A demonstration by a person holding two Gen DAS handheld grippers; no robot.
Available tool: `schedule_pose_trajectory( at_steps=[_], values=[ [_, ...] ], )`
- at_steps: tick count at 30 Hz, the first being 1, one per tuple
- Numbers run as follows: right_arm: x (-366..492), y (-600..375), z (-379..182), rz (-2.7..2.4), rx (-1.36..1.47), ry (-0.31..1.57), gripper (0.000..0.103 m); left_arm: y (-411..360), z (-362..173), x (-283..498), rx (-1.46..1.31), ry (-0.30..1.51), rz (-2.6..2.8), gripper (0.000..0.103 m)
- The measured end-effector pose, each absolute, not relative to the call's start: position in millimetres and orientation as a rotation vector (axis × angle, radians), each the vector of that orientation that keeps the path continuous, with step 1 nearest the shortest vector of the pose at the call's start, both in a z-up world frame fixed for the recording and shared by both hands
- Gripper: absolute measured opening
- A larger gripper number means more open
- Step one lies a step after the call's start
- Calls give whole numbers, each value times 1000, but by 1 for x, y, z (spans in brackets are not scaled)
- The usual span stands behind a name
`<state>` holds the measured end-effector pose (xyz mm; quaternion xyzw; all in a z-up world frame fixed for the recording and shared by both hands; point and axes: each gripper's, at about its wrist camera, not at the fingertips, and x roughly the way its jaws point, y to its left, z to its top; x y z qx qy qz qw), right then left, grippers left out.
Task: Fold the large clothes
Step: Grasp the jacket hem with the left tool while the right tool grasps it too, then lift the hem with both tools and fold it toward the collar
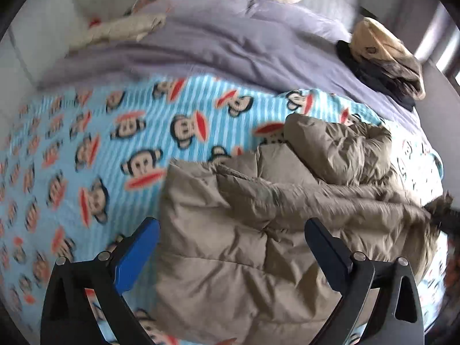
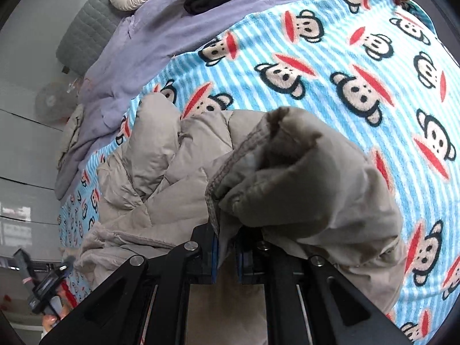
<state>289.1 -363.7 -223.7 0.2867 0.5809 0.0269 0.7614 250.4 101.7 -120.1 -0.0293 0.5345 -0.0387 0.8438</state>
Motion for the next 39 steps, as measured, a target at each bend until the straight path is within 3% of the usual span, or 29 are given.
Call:
schedule_pose_trajectory(
  at_steps=[3, 4, 5, 7, 9, 11, 14, 15, 16, 17, 18, 24, 30, 34, 39],
  values=[
    [291, -361, -214, 81, 585, 1266, 19, 110, -126, 256, -38, 1147, -79, 101],
    [291, -359, -208, 91, 559, 1260, 30, 114, -130, 257, -39, 1156, -75, 101],
    [289, -358, -200, 113, 529, 1241, 56, 119, -137, 260, -48, 1171, -69, 101],
    [284, -361, -183, 132, 476, 1182, 88, 130, -154, 267, -91, 1211, -61, 101],
    [278, -372, -172, 104, 410, 1133, 88, 139, -173, 274, -125, 1246, -41, 101],
    [276, -385, -175, 40, 361, 1134, 88, 142, -189, 280, -125, 1258, -25, 94],
    [281, -405, -203, -28, 365, 1203, 87, 138, -209, 286, -164, 1284, -66, 58],
    [283, -410, -218, -41, 381, 1234, 85, 135, -210, 286, -172, 1282, -77, 41],
    [284, -410, -226, -41, 392, 1254, 62, 131, -210, 285, -157, 1274, -69, 38],
    [286, -409, -234, -28, 409, 1276, 24, 126, -208, 284, -125, 1254, -50, 38],
    [288, -407, -237, -13, 418, 1278, 20, 121, -207, 285, -82, 1226, -25, 38],
    [323, -375, -248, -45, 231, 1235, 18, 115, -235, 323, -91, 1206, 107, 38],
    [348, -381, -282, -123, 295, 1262, 22, 103, -234, 343, -42, 1203, 182, 39],
    [339, -393, -255, -149, 329, 1239, 26, 119, -188, 325, -79, 1122, 140, 39],
    [302, -379, -189, -41, 262, 1082, 26, 117, -141, 294, -91, 1064, -36, 39]
  ],
)
